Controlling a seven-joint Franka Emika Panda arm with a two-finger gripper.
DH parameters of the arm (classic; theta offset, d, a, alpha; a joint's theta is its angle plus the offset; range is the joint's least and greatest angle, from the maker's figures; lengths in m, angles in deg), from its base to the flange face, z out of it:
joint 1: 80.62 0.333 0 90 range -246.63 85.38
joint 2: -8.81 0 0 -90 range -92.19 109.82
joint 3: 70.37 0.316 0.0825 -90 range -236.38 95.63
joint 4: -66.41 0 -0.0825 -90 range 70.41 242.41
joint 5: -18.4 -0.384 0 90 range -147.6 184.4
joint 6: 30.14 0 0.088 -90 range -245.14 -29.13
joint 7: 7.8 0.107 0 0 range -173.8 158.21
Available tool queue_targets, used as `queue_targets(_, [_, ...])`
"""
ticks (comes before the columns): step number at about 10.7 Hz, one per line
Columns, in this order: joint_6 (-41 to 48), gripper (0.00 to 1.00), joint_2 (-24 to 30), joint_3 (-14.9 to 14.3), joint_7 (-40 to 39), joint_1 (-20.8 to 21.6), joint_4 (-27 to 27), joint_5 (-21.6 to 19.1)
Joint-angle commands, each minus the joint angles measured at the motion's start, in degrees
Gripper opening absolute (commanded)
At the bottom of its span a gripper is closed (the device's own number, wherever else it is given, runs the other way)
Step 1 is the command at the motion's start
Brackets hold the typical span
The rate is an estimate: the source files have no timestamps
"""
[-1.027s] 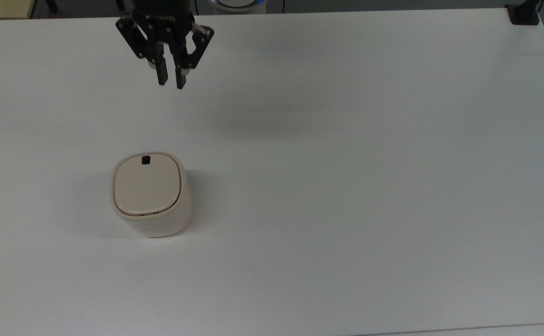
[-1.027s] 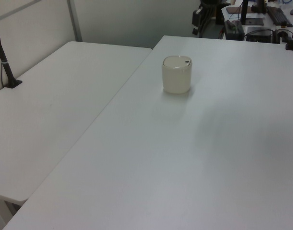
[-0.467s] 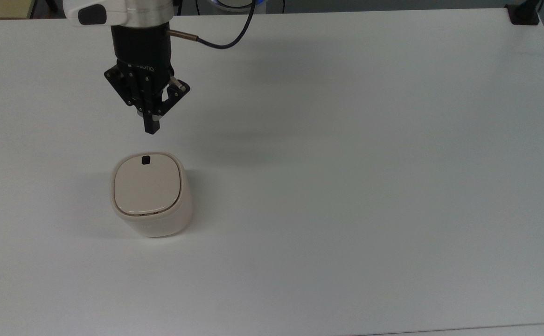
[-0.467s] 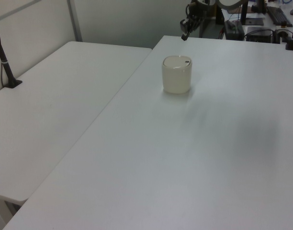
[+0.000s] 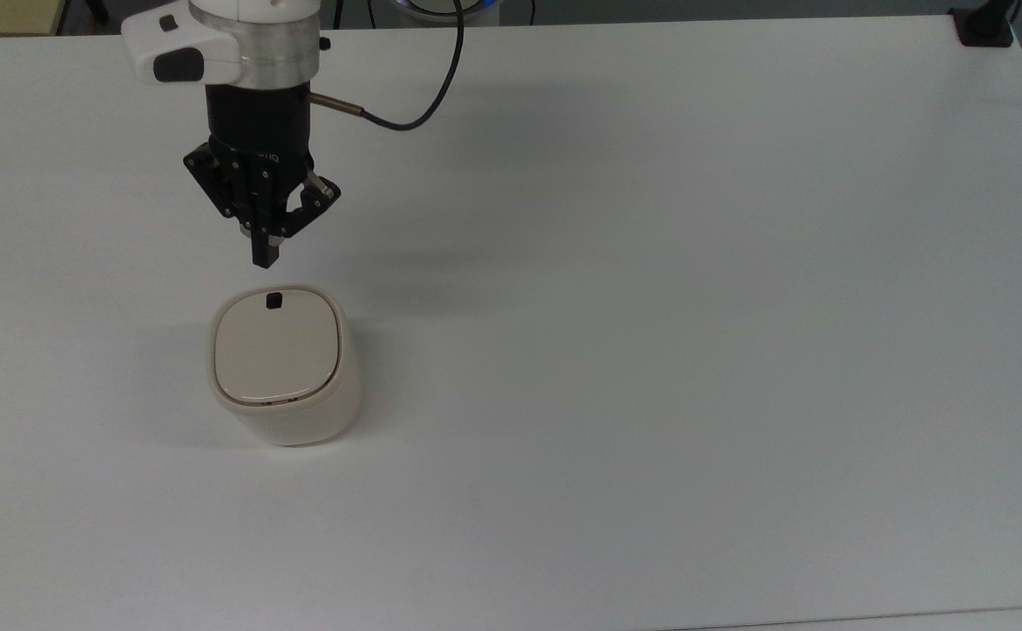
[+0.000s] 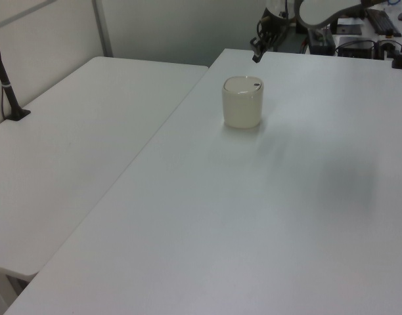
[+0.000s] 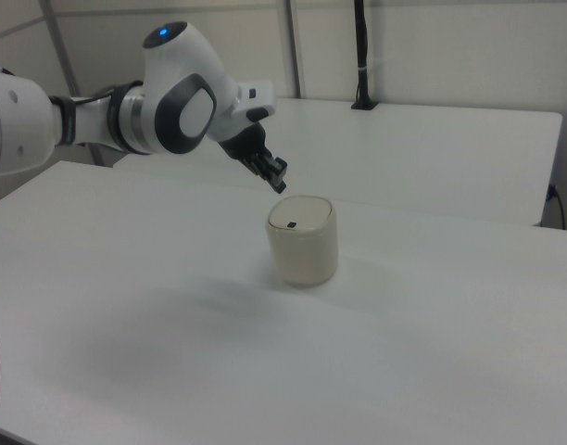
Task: Open the trash bin
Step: 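Move the gripper over the cream bin and lower toward its lid, then press the dark button on the bin lid with the gripper fingertips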
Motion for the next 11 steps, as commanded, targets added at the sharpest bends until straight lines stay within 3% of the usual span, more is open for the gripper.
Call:
queue_targets(1, [-4.3,0.01,-1.9,-0.5,1.1,-0.8,1.8,2.2])
queue_targets(3, [-10.0,0.02,-5.4,-0.9,1.3,-0.8,1.6,2.9])
queue_targets(8, [-9.8,0.02,-8.7,-1.3,1.3,-0.1,1.9,7.3])
queue_targets(11, [-8.6,0.02,-5.2,-1.3,3.6,-0.4,1.4,6.6])
